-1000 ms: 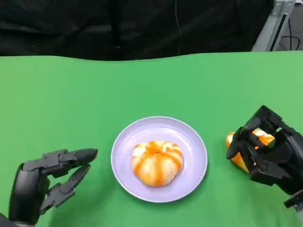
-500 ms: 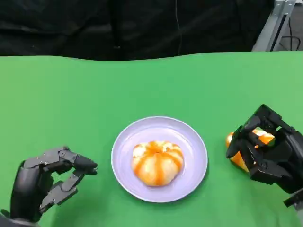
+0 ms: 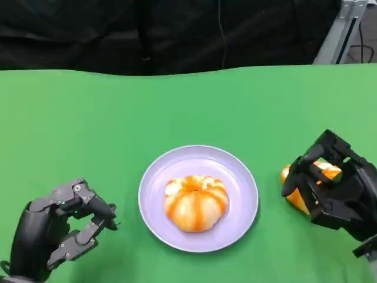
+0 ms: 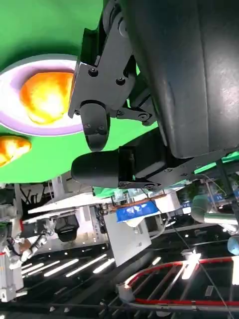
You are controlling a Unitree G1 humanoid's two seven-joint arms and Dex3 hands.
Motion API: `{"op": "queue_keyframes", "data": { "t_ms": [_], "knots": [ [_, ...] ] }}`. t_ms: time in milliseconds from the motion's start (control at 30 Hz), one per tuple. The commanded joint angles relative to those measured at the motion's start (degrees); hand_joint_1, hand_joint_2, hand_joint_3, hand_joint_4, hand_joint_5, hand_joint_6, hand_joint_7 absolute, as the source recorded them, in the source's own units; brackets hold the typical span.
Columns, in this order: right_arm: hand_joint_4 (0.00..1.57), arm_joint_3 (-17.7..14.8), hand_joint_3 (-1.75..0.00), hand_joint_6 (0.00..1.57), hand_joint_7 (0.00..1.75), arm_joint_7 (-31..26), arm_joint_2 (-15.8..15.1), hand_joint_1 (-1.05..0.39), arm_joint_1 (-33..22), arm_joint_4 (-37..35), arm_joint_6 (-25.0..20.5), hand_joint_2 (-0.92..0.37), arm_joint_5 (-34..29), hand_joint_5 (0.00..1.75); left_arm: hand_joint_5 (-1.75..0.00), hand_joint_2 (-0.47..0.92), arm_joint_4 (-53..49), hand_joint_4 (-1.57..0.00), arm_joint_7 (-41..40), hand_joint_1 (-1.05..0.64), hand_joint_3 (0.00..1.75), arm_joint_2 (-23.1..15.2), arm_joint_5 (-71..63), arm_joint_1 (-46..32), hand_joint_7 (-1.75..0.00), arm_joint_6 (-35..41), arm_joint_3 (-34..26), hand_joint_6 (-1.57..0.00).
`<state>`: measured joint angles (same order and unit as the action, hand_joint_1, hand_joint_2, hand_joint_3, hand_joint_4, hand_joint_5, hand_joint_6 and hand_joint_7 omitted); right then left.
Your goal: Grasp the bread from the table and place it into the plate.
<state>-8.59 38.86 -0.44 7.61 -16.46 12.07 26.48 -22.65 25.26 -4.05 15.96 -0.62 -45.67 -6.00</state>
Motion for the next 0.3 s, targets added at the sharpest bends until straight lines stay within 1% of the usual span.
{"op": "queue_keyframes", "data": {
  "t_ms": [33, 167, 300],
  "knots": [
    [0.5, -0.58, -1.25, 0.33, 1.67, -0.34, -0.66, 0.11, 0.02, 1.0, -0.7, -0.62, 0.88, 1.75, -1.53, 0.92, 1.74, -0.83, 0.39, -0.07, 0.51, -1.16, 0.06, -0.99, -1.34, 1.36, -0.02, -0.82],
    [0.5, -0.66, -1.25, 0.33, 1.68, -0.4, -0.6, 0.12, 0.07, 0.73, -0.19, -0.62, 0.6, 1.75, -1.53, 0.92, 1.96, -0.82, 0.62, -0.07, 0.51, -1.13, 0.0, -1.0, -1.34, 1.37, -0.04, -0.8],
    [0.49, -0.82, -1.24, 0.32, 1.68, 0.02, -0.75, 0.09, 0.3, 0.14, -0.01, -0.61, 0.77, 1.75, -1.54, 0.92, 2.05, -0.81, 0.49, -0.06, 0.5, -0.99, -0.08, -0.99, -1.35, 1.24, -0.15, -0.79]
  ]
}}
